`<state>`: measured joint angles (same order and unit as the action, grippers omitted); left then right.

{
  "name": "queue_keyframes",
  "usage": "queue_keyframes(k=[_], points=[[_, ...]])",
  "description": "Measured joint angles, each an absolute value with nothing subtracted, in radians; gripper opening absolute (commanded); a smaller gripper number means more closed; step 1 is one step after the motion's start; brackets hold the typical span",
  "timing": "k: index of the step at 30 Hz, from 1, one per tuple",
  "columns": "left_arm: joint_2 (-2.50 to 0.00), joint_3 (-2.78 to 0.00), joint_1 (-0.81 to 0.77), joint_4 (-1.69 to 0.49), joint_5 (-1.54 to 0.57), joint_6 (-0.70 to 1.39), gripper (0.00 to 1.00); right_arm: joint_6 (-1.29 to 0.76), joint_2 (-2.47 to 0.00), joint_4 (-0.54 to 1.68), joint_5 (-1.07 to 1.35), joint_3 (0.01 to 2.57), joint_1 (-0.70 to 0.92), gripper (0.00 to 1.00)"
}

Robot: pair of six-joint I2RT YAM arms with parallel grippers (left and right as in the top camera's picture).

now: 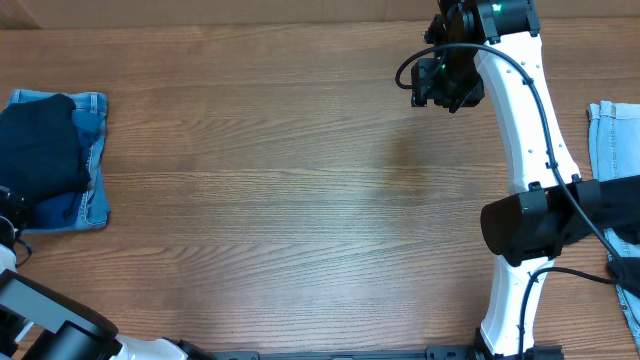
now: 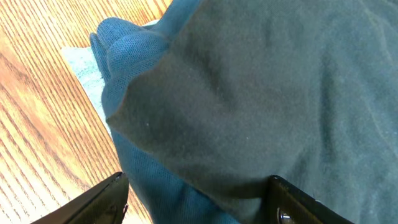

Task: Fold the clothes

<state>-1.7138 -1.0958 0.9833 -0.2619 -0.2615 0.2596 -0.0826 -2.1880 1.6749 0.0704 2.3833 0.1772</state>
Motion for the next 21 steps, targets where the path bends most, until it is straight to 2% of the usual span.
queue_keyframes(k=[2,7,11,13,15,16,21], points=[[-1.720,-1.096,0.982,-0.234,-0.276,0.260,0.70,-0.091,-2.188,1.675,0.070,2.383,0.177,0.59],[-1.720,-1.097,0.968,-0.209,-0.308,0.260,0.47,-0.100,-2.188,1.676,0.070,2.383,0.177,0.59],[-1.720,-1.097,0.968,-0.202,-0.319,0.259,0.41,-0.101,-2.188,1.675,0.070,2.383,0.177,0.59],[-1.720,-1.097,0.968,-0.202,-0.319,0.259,0.30,-0.100,-2.188,1.675,0.070,2.383,0.177,0.59],[-1.720,-1.097,0.968,-0.202,-0.321,0.261,0.11,-0.101,-2.188,1.675,0.070,2.383,0.177,0.59],[-1.720,-1.097,0.968,-0.202,-0.326,0.255,0.07,-0.101,-2.188,1.675,0.070,2.383,0.177,0.59],[-1.712,-1.100,0.968,-0.270,-0.318,0.258,0.04,-0.101,-2.188,1.675,0.070,2.383,0.177,0.59]])
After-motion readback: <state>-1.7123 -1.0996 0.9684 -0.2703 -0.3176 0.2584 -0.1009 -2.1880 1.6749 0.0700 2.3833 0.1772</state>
